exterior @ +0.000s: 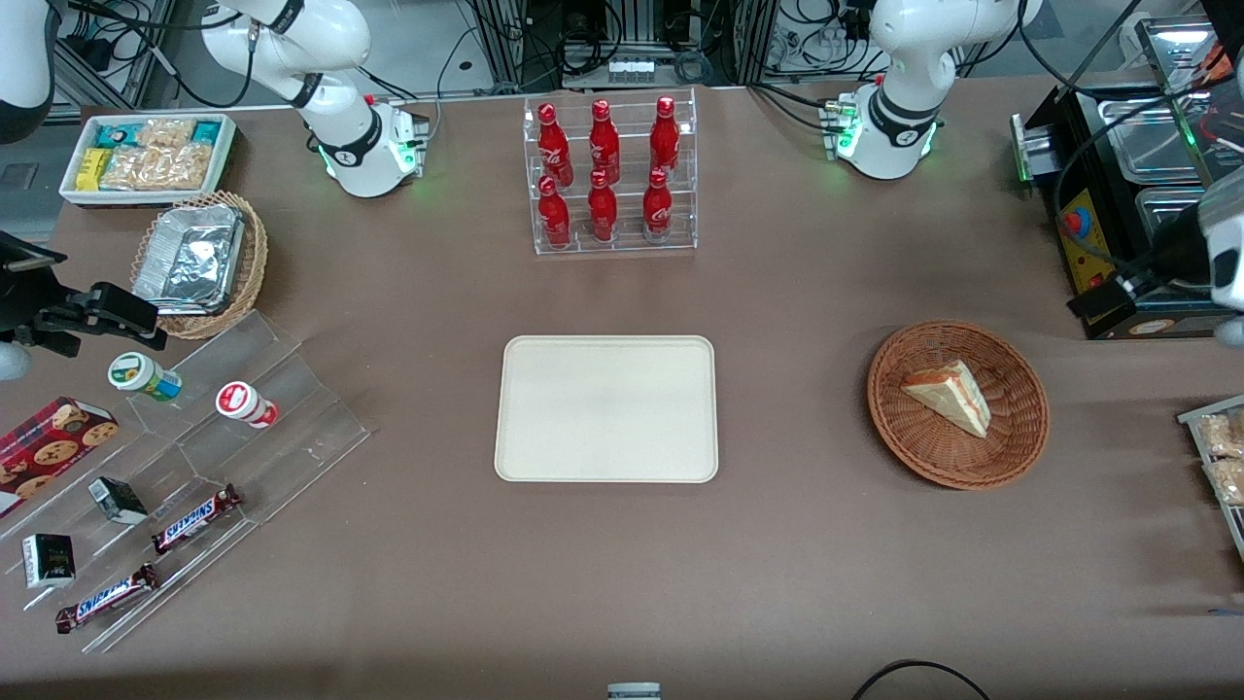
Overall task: Place sandwich from basket to tray
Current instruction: 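Move the open left gripper down over the wrapped sandwich in the basket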
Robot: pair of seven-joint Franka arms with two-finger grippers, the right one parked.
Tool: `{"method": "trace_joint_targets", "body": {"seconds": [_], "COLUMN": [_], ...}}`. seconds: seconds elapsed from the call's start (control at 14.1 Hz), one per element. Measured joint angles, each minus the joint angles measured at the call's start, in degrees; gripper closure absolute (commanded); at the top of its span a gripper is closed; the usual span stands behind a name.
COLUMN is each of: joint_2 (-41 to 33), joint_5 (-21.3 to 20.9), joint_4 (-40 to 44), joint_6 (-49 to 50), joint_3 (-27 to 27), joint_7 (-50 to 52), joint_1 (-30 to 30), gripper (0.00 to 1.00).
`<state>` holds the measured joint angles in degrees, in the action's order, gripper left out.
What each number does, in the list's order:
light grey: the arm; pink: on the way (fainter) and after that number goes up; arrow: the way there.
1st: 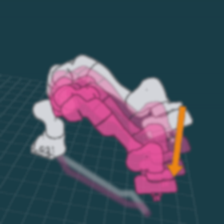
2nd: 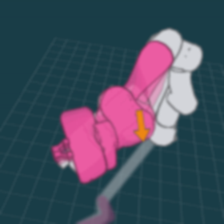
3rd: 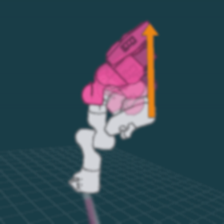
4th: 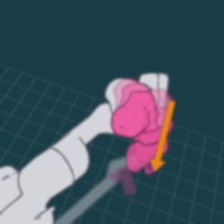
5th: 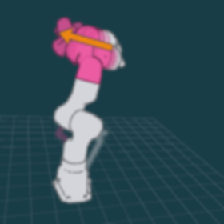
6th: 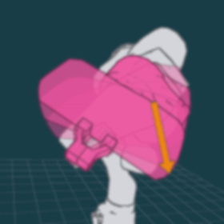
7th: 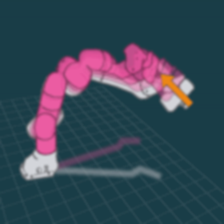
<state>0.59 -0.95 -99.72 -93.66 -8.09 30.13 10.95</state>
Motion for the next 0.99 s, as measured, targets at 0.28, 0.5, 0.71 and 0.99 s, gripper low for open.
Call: {"method": "trace_joint_targets", "body": {"seconds": [0.28,0.5,0.71,0.99], "joint_2": [0.21,0.91,1.8,3.58], "joint_5": [-0.01,-0.01,-0.01,-0.01], "joint_4": [-9.16,-14.48,-18.56,-21.77], "joint_6": [-12.4,-19.31,-25.62,-31.42], "joint_3": [-0.01,-0.18,-0.42,-0.5], "joint_7": [8.52,12.21,14.89,18.09], "joint_1": [0.0,-0.11,-0.16,-0.29], "gripper": [0.0,0.0,0.0,0.0]}}
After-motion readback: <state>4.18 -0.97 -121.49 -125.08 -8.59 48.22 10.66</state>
